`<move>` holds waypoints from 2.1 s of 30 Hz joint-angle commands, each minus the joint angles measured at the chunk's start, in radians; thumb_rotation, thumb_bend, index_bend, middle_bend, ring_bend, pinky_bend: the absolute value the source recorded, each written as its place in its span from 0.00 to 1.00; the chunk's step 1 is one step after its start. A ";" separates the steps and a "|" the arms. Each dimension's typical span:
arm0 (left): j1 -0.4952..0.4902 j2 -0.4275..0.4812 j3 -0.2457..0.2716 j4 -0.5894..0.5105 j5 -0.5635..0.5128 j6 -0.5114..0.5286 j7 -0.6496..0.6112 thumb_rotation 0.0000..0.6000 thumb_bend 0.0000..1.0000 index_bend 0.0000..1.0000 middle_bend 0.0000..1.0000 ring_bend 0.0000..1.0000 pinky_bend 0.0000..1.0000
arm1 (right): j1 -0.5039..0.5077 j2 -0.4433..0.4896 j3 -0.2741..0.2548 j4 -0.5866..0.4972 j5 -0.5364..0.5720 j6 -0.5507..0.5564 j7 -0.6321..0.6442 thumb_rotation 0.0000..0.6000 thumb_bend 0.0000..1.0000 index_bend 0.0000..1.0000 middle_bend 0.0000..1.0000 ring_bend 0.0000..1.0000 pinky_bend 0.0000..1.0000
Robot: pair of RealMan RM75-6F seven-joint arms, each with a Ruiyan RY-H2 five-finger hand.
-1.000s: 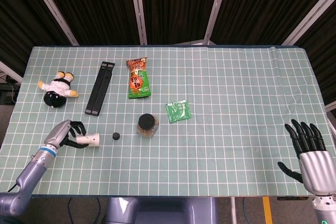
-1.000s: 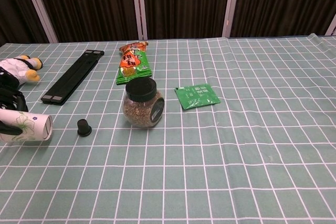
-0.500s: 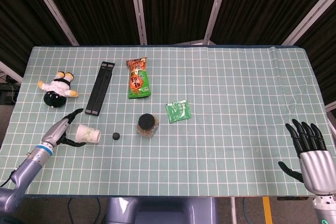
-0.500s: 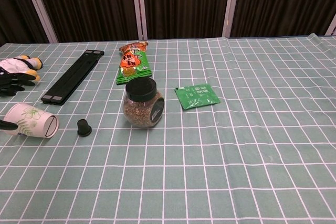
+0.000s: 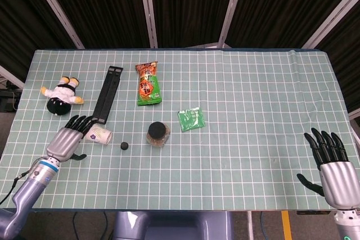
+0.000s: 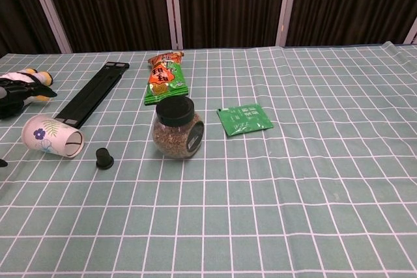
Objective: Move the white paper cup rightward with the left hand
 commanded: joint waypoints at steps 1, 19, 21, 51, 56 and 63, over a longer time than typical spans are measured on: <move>-0.002 -0.146 0.013 0.015 0.028 0.089 0.470 1.00 0.00 0.06 0.00 0.00 0.00 | -0.001 0.002 0.002 0.003 0.004 0.002 0.004 1.00 0.00 0.00 0.00 0.00 0.00; -0.079 -0.311 0.031 0.278 0.046 0.098 0.492 1.00 0.00 0.57 0.36 0.26 0.27 | -0.002 0.007 0.009 0.013 0.028 0.000 0.025 1.00 0.00 0.00 0.00 0.00 0.00; -0.076 -0.304 0.027 0.273 0.041 0.110 0.476 1.00 0.00 0.64 0.43 0.32 0.33 | -0.001 0.007 0.009 0.013 0.029 -0.001 0.024 1.00 0.00 0.00 0.00 0.00 0.00; -0.029 -0.207 -0.107 0.053 -0.123 0.073 -1.053 1.00 0.00 0.65 0.43 0.35 0.37 | 0.003 0.004 0.007 0.010 0.034 -0.014 0.014 1.00 0.00 0.00 0.00 0.00 0.00; -0.038 -0.269 -0.100 0.117 -0.128 0.075 -1.050 1.00 0.00 0.65 0.43 0.35 0.37 | 0.003 0.004 0.008 0.011 0.039 -0.016 0.015 1.00 0.00 0.00 0.00 0.00 0.00; -0.062 -0.344 -0.103 0.219 -0.145 0.061 -1.022 1.00 0.00 0.65 0.43 0.35 0.37 | 0.007 0.004 0.014 0.017 0.060 -0.027 0.023 1.00 0.00 0.00 0.00 0.00 0.00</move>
